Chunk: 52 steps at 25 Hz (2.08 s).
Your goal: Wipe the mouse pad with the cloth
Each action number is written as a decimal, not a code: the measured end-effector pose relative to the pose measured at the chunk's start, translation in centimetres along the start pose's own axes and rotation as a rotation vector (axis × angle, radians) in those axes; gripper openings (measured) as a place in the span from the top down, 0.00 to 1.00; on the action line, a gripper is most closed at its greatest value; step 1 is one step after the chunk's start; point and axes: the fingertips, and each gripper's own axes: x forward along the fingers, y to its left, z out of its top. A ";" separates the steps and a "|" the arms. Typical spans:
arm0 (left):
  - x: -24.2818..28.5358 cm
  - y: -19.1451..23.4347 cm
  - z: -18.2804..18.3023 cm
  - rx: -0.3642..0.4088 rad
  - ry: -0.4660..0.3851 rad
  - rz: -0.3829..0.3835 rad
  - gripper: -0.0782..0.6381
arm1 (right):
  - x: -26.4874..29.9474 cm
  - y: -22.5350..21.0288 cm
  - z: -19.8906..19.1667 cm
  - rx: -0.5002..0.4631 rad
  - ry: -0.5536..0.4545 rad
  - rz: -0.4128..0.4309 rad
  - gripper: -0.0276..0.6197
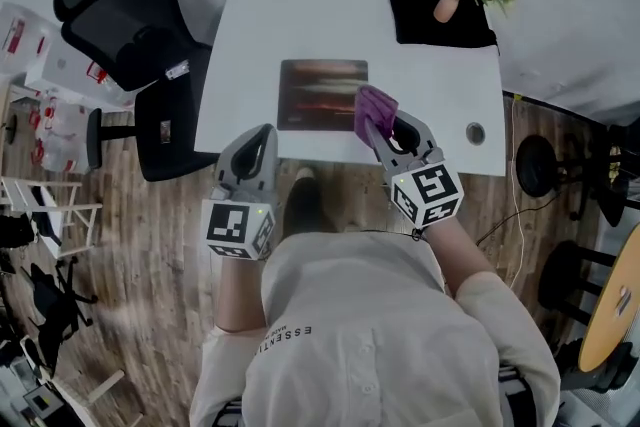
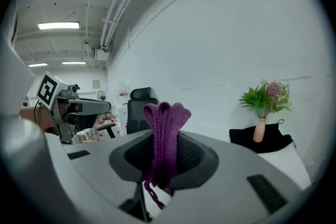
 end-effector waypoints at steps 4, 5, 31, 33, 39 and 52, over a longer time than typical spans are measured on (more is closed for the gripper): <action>4.3 3.1 -0.4 0.040 -0.009 -0.069 0.89 | 4.8 -1.0 -0.3 0.036 0.064 -0.021 0.81; 5.3 3.9 -0.5 0.047 -0.004 -0.086 0.89 | 6.1 -1.1 -0.4 0.045 0.082 -0.024 0.81; 16.8 20.8 -9.0 -0.080 0.108 -0.265 0.89 | 31.7 0.5 -11.7 0.243 0.594 -0.033 0.80; 17.0 21.0 -9.3 -0.083 0.115 -0.273 0.89 | 32.1 0.3 -12.2 0.249 0.620 -0.046 0.80; 17.6 21.6 -9.4 -0.091 0.115 -0.277 0.89 | 32.9 -0.6 -13.6 0.255 0.684 -0.067 0.80; 18.2 18.3 -8.8 -0.051 0.133 -0.274 0.89 | 30.6 -3.3 -14.1 0.360 0.662 -0.066 0.79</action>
